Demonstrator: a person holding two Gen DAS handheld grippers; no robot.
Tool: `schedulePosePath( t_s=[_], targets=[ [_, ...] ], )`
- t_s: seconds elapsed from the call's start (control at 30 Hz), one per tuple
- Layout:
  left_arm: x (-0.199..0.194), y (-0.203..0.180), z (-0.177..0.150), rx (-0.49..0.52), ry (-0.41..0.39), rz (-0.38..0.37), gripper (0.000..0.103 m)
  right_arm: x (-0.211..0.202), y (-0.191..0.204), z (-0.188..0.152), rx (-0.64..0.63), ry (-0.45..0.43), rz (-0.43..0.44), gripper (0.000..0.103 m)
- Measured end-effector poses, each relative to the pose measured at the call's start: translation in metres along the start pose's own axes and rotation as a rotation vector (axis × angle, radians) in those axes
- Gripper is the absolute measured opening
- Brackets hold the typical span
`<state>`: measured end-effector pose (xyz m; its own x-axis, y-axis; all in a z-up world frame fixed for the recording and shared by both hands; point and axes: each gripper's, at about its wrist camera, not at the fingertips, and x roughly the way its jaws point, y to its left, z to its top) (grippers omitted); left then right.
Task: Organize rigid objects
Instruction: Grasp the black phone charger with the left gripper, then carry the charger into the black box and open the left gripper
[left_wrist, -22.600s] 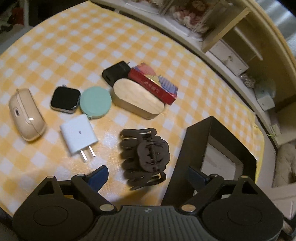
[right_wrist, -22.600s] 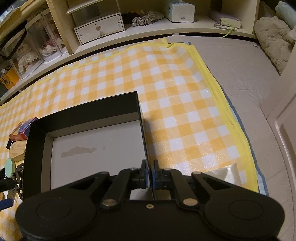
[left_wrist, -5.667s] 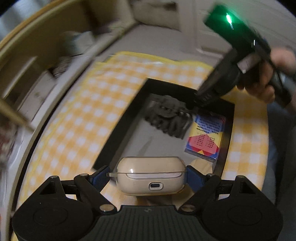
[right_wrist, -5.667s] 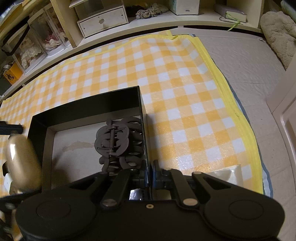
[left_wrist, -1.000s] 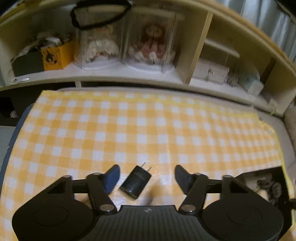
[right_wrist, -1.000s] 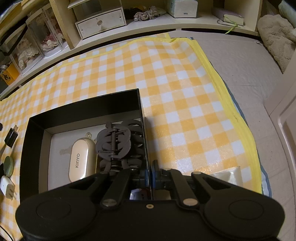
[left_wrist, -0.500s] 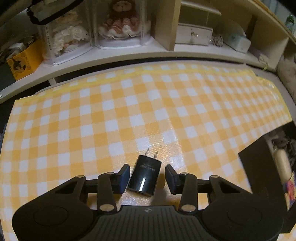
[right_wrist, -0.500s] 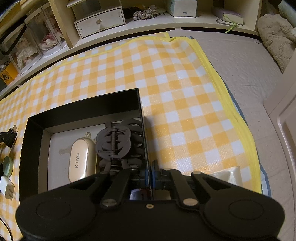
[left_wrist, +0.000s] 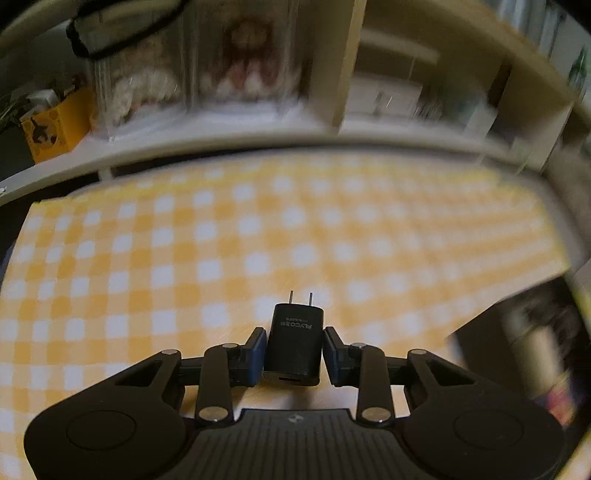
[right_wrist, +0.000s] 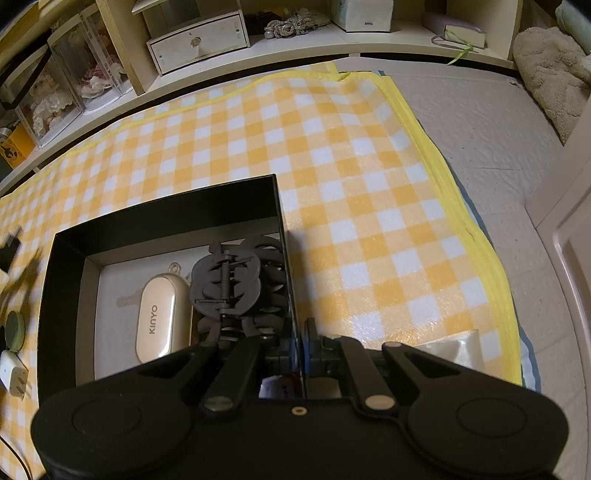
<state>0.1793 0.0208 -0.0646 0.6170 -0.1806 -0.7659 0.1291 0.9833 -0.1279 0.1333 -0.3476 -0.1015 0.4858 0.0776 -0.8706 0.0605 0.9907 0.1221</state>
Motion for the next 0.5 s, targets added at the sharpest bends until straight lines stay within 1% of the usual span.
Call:
schedulePosePath(
  t_s=[0.07,0.13,0.23,0.3,0.43,0.5],
  targets=[
    [-0.015,-0.011,0.005,-0.029,-0.055,-0.064,0.034,0.000,0.001,0.001,0.001,0.000,0.000,0.005],
    [-0.028,-0.023,0.006,-0.041,-0.088,-0.115,0.034,0.000,0.001,0.001,0.000,0.000,-0.001,0.005],
    [-0.042,-0.047,0.001,-0.047,-0.112,-0.182,0.034,0.001,0.000,0.000,-0.001,0.001,-0.001,0.005],
    [-0.049,-0.064,-0.004,-0.033,-0.117,-0.225,0.034,0.000,0.000,0.000,0.001,0.001,-0.001,0.005],
    [-0.058,-0.098,-0.016,0.066,-0.108,-0.306,0.034,0.000,0.000,0.000,0.000,0.001,-0.001,0.005],
    [-0.059,-0.116,-0.022,0.147,-0.097,-0.334,0.034,0.001,0.000,0.000,-0.001,0.006,-0.002,0.005]
  ],
)
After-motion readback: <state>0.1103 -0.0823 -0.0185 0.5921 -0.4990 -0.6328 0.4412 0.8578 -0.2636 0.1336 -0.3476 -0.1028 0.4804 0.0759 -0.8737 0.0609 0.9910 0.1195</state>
